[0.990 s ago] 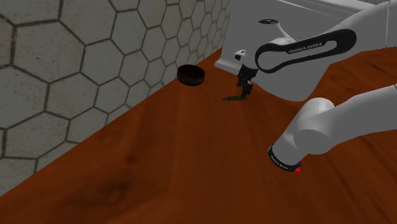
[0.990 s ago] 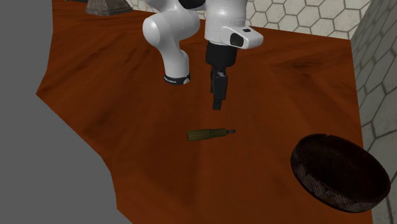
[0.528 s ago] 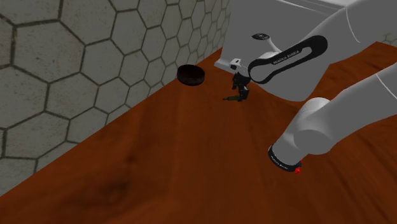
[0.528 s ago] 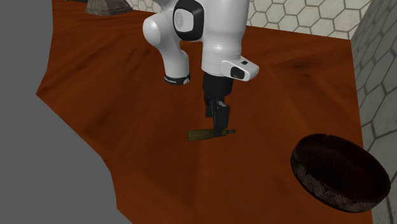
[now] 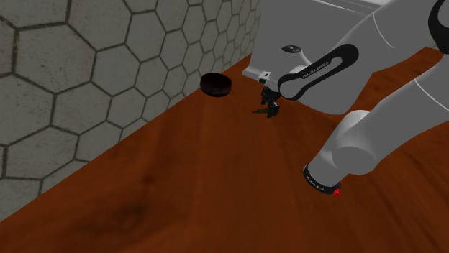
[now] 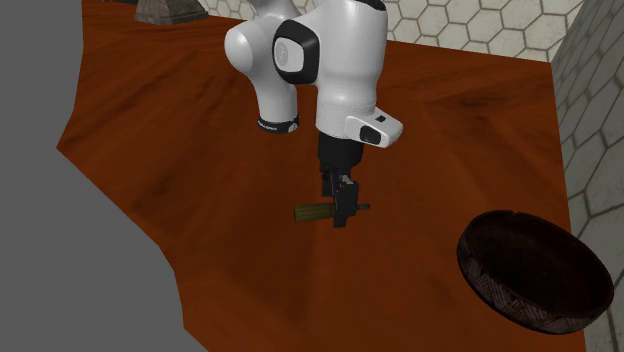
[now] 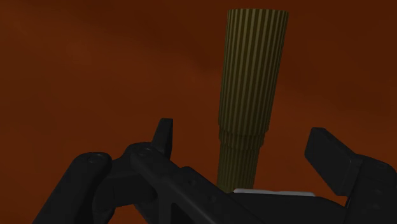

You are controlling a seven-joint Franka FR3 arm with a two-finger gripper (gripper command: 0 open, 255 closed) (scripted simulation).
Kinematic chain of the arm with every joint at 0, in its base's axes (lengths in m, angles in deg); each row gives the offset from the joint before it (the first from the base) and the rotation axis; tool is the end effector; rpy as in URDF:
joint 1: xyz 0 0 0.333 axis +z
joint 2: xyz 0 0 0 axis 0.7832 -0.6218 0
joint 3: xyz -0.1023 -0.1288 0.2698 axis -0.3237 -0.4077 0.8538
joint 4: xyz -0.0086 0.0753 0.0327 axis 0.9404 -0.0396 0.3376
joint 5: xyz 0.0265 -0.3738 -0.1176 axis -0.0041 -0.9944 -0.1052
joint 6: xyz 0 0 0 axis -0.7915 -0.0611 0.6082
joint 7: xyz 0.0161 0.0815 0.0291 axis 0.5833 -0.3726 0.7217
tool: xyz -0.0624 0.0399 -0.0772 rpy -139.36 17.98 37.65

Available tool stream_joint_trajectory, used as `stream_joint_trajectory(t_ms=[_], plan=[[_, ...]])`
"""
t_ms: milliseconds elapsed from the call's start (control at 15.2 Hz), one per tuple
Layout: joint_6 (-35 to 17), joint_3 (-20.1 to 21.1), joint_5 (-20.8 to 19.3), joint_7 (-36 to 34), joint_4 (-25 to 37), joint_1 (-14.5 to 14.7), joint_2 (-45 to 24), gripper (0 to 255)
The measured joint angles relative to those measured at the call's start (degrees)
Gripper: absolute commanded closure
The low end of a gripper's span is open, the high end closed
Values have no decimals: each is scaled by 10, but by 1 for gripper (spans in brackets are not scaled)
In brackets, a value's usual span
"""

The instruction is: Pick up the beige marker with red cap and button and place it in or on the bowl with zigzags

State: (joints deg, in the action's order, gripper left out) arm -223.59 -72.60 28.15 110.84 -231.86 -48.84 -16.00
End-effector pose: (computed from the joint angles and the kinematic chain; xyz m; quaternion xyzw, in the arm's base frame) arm 0.3410 -0.1631 0.2801 0.8955 0.4385 -0.0096 0.0754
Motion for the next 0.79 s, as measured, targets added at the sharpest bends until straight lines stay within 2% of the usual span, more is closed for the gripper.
stream_joint_trajectory(t_ms=[264,330,792], plan=[[-1,0,0,0,0,0,-1,0],[-1,0,0,0,0,0,-1,255],[0,0,0,1,0,0,1,255]])
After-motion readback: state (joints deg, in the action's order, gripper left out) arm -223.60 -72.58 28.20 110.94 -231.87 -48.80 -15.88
